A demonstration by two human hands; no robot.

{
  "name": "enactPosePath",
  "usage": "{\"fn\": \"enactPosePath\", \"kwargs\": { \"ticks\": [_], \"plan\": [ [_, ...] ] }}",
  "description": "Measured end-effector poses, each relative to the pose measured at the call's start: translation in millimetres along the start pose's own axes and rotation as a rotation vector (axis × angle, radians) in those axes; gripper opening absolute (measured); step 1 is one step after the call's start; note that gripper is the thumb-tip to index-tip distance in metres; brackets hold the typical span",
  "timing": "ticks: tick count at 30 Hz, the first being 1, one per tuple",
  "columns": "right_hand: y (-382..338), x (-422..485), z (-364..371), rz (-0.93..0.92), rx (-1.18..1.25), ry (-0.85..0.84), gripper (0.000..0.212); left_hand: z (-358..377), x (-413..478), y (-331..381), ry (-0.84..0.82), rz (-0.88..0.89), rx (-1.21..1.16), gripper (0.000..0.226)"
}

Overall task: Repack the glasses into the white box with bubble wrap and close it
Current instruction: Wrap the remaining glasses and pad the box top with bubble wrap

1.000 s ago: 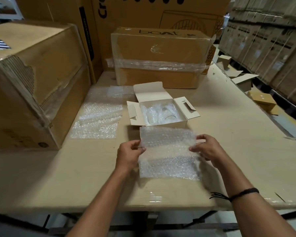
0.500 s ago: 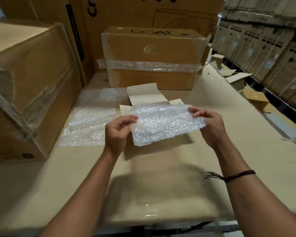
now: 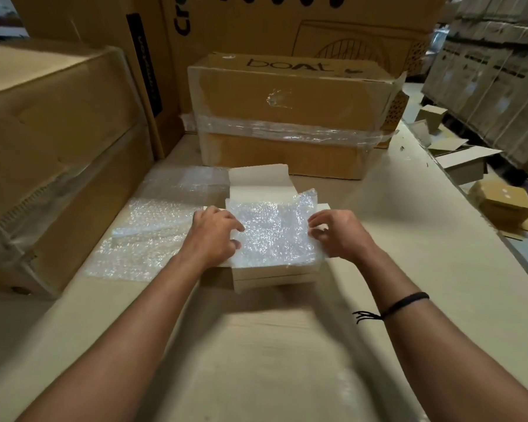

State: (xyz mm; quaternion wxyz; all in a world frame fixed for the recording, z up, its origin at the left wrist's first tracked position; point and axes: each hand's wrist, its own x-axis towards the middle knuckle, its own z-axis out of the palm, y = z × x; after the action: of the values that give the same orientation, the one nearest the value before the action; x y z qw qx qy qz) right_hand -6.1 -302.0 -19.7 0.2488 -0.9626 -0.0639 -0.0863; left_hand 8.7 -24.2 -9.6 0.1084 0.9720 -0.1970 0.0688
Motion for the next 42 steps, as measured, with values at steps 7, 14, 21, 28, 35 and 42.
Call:
{"fn": "enactPosePath", "kwargs": {
  "ticks": [7, 14, 21, 28, 35, 42],
  "plan": [
    [6.2, 22.3, -9.5, -0.16, -0.28, -0.046, 0.019, -4.9, 12.5, -2.3, -0.044, 0.082, 0.17, 0.028],
    [-13.3, 43.5, 3.7, -0.07, -0.301, -0.182, 0.054, -15.7, 32.8, 7.2, -0.237, 0.058, 0.255, 0.046],
    [-13.7, 41.8, 9.8, -0.076, -0.435, -0.322, 0.057, 1.1, 38.2, 17.5, -0.279, 0.028, 0.316, 0.045],
    [-27.8, 50.3, 7.2, -0.117, -0.593, -0.547, 0.052, -5.6, 40.1, 7.3, -0.248, 0.094, 0.289, 0.05],
    [-25.5, 56.0, 17.9, -0.197, -0.375, -0.191, 0.046, -1.9, 39.8, 8.3, -0.208, 0.016, 0.27, 0.065],
    [-12.8, 59.7, 38.3, -0.1, -0.436, -0.365, 0.049, 9.9, 45.6, 13.3, -0.257, -0.058, 0.338, 0.055]
  ]
}}
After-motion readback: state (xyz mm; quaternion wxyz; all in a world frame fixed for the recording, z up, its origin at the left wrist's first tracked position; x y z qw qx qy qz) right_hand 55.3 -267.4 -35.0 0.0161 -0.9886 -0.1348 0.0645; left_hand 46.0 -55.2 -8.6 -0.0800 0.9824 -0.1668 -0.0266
